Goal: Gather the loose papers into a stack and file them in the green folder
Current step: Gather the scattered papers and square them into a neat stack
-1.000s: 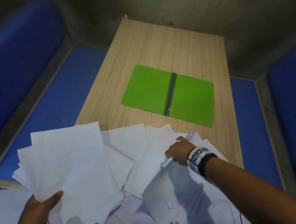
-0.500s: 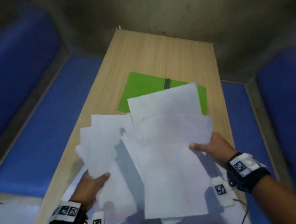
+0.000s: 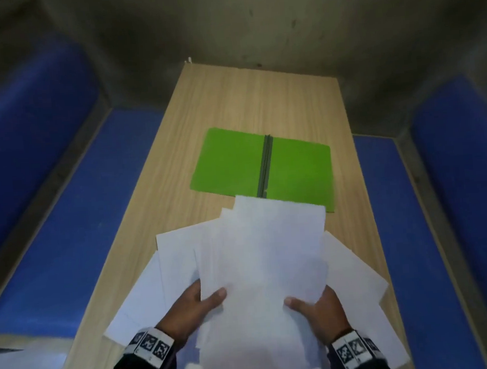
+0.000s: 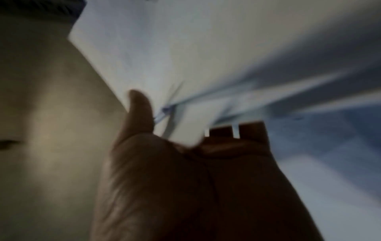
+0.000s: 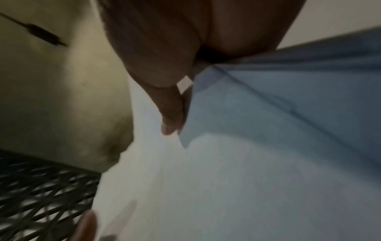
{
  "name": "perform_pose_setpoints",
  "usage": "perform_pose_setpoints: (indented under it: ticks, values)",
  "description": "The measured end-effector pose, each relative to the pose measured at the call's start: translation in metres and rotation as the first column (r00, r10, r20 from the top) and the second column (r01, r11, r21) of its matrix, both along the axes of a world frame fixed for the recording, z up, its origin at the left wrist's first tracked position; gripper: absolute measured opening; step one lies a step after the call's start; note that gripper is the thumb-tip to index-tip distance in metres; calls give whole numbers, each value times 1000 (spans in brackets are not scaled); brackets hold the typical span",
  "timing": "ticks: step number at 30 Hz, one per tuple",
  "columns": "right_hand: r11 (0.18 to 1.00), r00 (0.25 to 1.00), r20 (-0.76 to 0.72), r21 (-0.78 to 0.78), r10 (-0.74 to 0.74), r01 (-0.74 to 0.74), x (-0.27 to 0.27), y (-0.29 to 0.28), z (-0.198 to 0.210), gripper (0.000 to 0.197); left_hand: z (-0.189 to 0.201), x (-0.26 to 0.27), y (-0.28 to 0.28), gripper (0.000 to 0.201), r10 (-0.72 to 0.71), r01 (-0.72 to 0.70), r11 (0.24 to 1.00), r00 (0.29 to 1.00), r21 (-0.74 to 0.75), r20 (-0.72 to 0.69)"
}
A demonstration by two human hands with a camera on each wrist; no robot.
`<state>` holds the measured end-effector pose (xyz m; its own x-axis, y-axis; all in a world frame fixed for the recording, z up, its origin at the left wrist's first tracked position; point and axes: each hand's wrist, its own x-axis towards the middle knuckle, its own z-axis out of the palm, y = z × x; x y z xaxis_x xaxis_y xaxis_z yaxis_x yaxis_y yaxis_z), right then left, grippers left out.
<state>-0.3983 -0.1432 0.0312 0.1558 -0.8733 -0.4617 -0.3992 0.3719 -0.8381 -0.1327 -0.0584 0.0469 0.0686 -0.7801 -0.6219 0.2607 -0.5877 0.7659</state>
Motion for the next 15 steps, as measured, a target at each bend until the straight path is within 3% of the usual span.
perform_pose_setpoints:
  ticks: [2,4,6,8,11,15]
  values:
    - [991,999,36,-135,-5,10,5,-8,19,39,7,7,-12,51,-37,54,994,984,-97,175]
    - [971,996,93,-238,16,7,5,-15,42,38,17,10,-22,43,37,16,981,962,-192,270]
    - [955,989,145,-296,27,17,2,-22,51,38,31,10,-29,35,116,-44,968,952,-248,284]
    - [941,993,107,-337,58,-19,0,-28,53,39,37,10,-33,33,122,-34,954,951,-298,283]
    - [965,989,150,-260,-3,42,2,-33,35,49,27,7,-38,44,71,41,938,949,-344,307]
    - [975,967,230,-166,-110,150,13,-35,11,51,11,-5,-49,52,72,129,915,881,-382,469]
